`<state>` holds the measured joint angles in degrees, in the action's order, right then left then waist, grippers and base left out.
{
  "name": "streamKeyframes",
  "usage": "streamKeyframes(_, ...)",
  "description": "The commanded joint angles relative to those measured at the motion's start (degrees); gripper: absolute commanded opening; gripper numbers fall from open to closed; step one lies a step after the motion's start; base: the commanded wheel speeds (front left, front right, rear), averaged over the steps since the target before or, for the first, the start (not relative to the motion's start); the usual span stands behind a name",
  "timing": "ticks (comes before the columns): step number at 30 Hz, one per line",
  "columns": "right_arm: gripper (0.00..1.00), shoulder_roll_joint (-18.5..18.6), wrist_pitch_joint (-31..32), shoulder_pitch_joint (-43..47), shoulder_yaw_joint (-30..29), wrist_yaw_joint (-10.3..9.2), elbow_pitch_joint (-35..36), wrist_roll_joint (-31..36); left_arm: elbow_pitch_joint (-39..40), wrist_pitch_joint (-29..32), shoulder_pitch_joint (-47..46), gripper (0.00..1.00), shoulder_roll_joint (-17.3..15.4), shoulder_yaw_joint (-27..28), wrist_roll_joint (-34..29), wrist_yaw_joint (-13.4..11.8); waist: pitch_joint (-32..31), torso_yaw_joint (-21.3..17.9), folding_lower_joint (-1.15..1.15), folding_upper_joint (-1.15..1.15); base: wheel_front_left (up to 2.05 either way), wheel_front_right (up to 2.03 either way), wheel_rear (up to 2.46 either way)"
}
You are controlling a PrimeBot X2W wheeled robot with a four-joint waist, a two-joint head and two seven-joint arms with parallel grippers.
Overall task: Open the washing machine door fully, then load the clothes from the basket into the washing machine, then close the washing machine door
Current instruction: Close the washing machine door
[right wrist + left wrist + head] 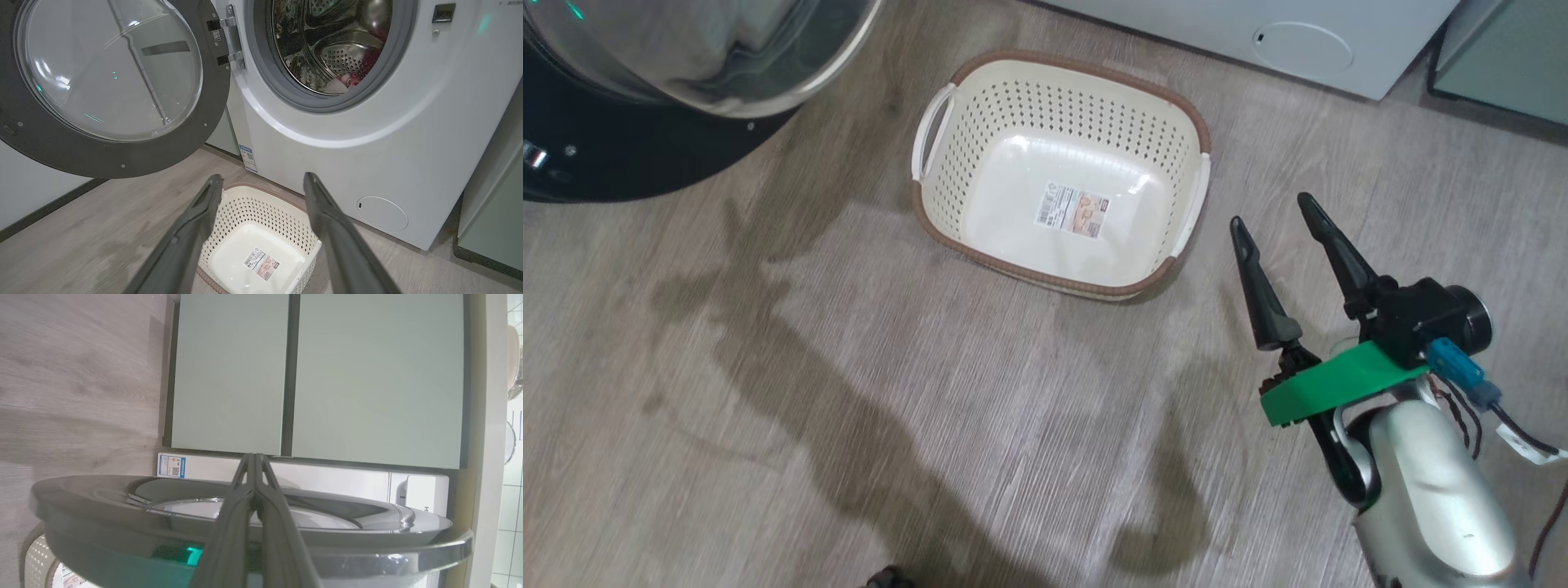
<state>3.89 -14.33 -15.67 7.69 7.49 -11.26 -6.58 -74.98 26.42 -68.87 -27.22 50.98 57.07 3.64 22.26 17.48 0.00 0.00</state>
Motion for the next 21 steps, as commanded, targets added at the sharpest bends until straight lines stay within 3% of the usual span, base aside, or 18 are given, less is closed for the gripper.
streamKeyframes(1,1.00,-1.0,-0.6,0.4,1.6,0.00,1.5,-0.4,1.4,1.5,1.4,0.00,-2.8,-1.0,0.4,0.6,-0.5,-0.2,0.00,0.00,0.00,0.00,0.00)
streamKeyframes(10,1.00,-1.0,-0.7,1.4,1.9,0.00,1.3,-1.9,1.3,10.3,3.7,0.00,-1.9,-1.4,1.6,2.5,-3.7,-0.8,0.00,0.00,0.00,0.00,0.00)
streamKeyframes(21,1.00,-1.0,-0.7,2.2,2.2,0.00,1.1,-3.6,2.7,18.1,5.3,0.00,1.6,-3.4,2.2,3.7,-7.1,-1.6,0.00,0.00,0.00,0.00,0.00)
